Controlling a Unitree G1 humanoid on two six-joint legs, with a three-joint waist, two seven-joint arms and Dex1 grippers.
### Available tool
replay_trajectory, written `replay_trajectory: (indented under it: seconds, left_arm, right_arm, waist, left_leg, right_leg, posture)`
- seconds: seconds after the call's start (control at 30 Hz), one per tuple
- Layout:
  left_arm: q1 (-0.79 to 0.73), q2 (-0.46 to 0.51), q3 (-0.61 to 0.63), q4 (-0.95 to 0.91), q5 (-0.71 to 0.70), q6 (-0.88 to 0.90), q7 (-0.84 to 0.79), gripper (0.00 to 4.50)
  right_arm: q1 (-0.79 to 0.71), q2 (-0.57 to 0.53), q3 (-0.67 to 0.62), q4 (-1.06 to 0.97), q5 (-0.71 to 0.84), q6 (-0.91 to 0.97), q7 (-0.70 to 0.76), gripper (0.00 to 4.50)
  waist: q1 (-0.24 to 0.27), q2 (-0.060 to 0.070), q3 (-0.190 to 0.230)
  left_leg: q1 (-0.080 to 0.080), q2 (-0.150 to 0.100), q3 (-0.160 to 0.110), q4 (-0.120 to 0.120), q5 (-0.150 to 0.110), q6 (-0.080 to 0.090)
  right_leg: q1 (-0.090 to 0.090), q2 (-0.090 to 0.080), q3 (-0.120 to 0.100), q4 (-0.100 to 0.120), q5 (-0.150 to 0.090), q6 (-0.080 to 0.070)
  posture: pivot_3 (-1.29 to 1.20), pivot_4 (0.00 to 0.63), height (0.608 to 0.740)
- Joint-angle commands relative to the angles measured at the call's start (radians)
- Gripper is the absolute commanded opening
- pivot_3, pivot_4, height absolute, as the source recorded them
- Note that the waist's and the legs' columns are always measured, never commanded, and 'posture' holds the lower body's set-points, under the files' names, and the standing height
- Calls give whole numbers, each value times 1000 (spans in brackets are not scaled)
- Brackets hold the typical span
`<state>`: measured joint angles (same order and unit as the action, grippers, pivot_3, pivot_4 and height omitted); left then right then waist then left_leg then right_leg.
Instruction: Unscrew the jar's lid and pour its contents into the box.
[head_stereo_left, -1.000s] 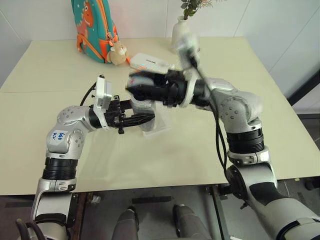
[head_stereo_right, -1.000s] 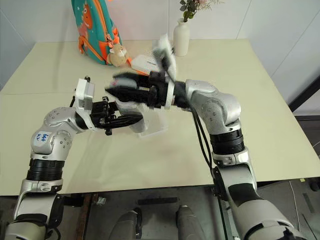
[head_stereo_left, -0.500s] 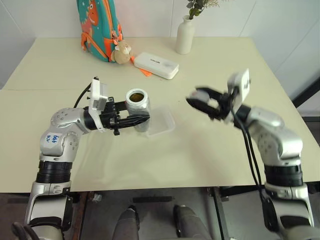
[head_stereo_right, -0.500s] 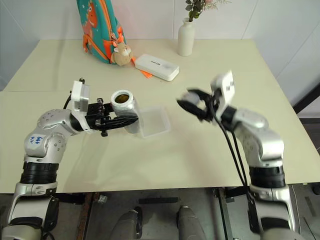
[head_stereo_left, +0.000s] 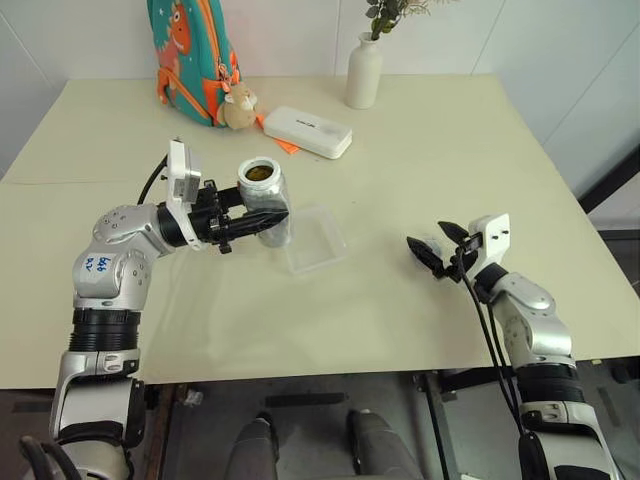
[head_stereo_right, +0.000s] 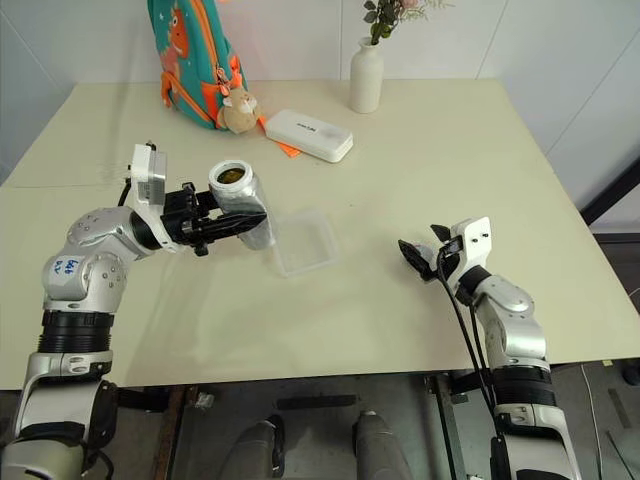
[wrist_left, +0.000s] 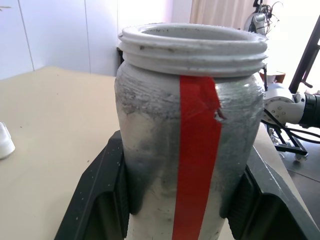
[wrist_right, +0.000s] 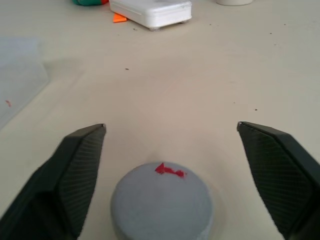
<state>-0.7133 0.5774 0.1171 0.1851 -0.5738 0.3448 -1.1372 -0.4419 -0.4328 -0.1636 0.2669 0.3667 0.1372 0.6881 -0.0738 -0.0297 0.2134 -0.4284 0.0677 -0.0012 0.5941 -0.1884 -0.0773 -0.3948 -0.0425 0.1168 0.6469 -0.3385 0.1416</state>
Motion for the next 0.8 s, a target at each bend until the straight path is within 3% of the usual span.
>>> replay_trajectory:
  seconds: [0.03,0.33,0.53,0.7,0.8]
  left_arm:
    - [-59,15,3,67,61,-92,-7,1957]
    - [-250,57,-128,410,356,-355,13,1957]
    - [-396,12,-155,628,454,-543,58,1957]
    - [-411,3,-191,658,575,-717,188,1957]
    - [-390,17,-249,647,747,-919,394,1957]
  right_arm:
    - [-17,-52,-22,-141,45,51,33,4474]
    - [-35,-154,101,-568,130,334,89,4474]
    - [14,-190,115,-674,131,383,95,4474]
    - [63,-181,103,-707,127,390,58,4474]
    - [89,-176,93,-716,132,387,40,4474]
  waist:
    - [2,0,0]
    - [11,0,0]
    - [36,0,0]
    - [46,0,0]
    - [47,0,0]
  left_leg:
    - [0,0,0,0,0,0]
    - [1,0,0,0,0,0]
    - [-3,0,0,0,-1,1]
    - [-8,0,-1,1,-1,1]
    - [-8,0,-1,2,-1,1]
  right_leg:
    - [0,0,0,0,0,0]
    - [0,0,0,0,0,0]
    - [-1,0,-1,-4,0,0]
    - [-4,0,-1,-4,0,0]
    - [-4,0,-1,-3,0,1]
  posture:
    - [0,150,740]
    - [0,150,740]
    - [0,150,740]
    - [0,150,740]
    - [0,150,740]
